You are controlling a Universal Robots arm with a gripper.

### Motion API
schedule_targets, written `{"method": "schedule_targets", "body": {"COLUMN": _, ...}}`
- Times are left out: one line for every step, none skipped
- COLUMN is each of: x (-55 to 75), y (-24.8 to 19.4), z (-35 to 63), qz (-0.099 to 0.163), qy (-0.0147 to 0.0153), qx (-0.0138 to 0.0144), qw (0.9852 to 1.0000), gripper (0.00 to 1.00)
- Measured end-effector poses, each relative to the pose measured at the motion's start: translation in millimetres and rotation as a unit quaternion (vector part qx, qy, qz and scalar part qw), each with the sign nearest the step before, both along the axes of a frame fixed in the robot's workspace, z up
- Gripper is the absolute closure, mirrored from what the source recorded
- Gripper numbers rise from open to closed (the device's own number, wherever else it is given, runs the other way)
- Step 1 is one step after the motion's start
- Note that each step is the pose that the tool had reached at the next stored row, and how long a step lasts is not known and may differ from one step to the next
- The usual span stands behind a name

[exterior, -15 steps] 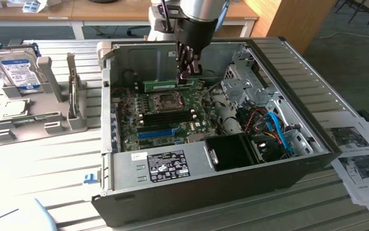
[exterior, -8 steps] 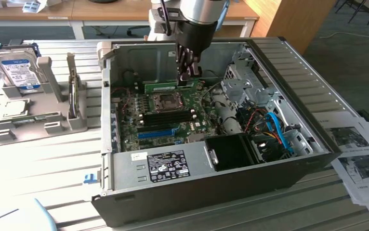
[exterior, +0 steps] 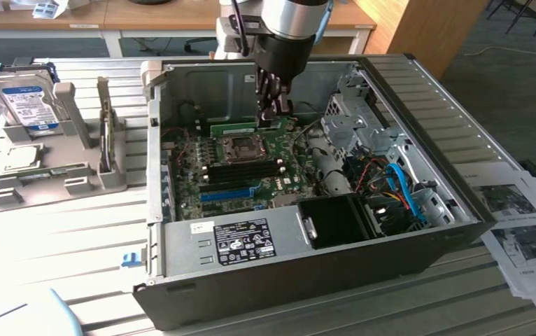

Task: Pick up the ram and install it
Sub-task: 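Insert the ram into the slot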

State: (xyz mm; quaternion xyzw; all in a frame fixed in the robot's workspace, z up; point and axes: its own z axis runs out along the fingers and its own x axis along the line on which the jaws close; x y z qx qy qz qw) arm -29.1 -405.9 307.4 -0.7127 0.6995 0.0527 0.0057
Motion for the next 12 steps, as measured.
{"method": "schedule_targets", "body": {"x": 0.0, "y": -0.1, "z": -0.6, "qz": 0.0, "qy": 0.0, "qx": 0.0, "qw": 1.0, "gripper": 0.89}}
{"method": "schedule_targets", "body": {"x": 0.0, "y": -0.2, "z": -1.3, "qz": 0.0, "qy": 0.0, "qx": 0.0, "qw": 1.0, "gripper": 0.89}}
{"method": "schedule_targets", "body": {"x": 0.0, "y": -0.3, "z": -2.0, "qz": 0.0, "qy": 0.0, "qx": 0.0, "qw": 1.0, "gripper": 0.89}}
{"method": "schedule_targets", "body": {"x": 0.0, "y": -0.4, "z": -2.9, "qz": 0.0, "qy": 0.0, "qx": 0.0, "qw": 1.0, "gripper": 0.89}}
{"method": "schedule_targets", "body": {"x": 0.0, "y": -0.4, "z": -3.7, "qz": 0.0, "qy": 0.0, "qx": 0.0, "qw": 1.0, "gripper": 0.89}}
{"method": "schedule_targets", "body": {"x": 0.0, "y": -0.5, "z": -4.6, "qz": 0.0, "qy": 0.0, "qx": 0.0, "qw": 1.0, "gripper": 0.89}}
{"method": "schedule_targets", "body": {"x": 0.0, "y": -0.5, "z": -5.6, "qz": 0.0, "qy": 0.0, "qx": 0.0, "qw": 1.0, "gripper": 0.89}}
{"method": "schedule_targets", "body": {"x": 0.0, "y": -0.6, "z": -6.5, "qz": 0.0, "qy": 0.0, "qx": 0.0, "qw": 1.0, "gripper": 0.89}}
{"method": "schedule_targets", "body": {"x": 0.0, "y": -0.6, "z": -7.6, "qz": 0.0, "qy": 0.0, "qx": 0.0, "qw": 1.0, "gripper": 0.89}}
{"method": "schedule_targets", "body": {"x": 0.0, "y": -0.7, "z": -8.6, "qz": 0.0, "qy": 0.0, "qx": 0.0, "qw": 1.0, "gripper": 0.89}}
{"method": "schedule_targets", "body": {"x": 0.0, "y": -0.7, "z": -9.7, "qz": 0.0, "qy": 0.0, "qx": 0.0, "qw": 1.0, "gripper": 0.89}}
{"method": "schedule_targets", "body": {"x": 0.0, "y": -0.7, "z": -10.7, "qz": 0.0, "qy": 0.0, "qx": 0.0, "qw": 1.0, "gripper": 0.89}}
